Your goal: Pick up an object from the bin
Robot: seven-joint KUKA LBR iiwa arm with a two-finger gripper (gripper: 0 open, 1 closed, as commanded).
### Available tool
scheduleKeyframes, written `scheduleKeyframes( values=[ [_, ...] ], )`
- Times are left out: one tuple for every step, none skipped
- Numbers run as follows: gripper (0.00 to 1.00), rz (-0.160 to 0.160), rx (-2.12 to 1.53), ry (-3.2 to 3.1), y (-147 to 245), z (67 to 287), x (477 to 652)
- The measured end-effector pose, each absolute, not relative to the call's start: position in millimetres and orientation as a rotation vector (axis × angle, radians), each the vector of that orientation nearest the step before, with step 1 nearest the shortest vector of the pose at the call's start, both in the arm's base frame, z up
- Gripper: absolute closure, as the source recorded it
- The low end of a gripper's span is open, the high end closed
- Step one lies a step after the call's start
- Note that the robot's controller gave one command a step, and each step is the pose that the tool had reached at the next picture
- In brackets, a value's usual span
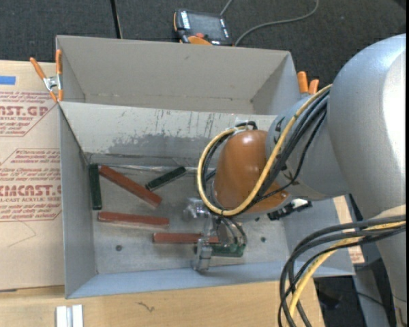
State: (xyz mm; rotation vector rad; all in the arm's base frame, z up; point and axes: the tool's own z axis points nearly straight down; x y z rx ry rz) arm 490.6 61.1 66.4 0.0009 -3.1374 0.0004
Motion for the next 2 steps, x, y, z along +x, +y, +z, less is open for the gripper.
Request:
scheduleKeyframes(
  values=[
    [1.0,-0.001,0.002,-3.142,61.5,70.0,492.4],
    [1.0,-0.003,-0.118,-3.149,50.3,205.6,521.2]
  ],
)
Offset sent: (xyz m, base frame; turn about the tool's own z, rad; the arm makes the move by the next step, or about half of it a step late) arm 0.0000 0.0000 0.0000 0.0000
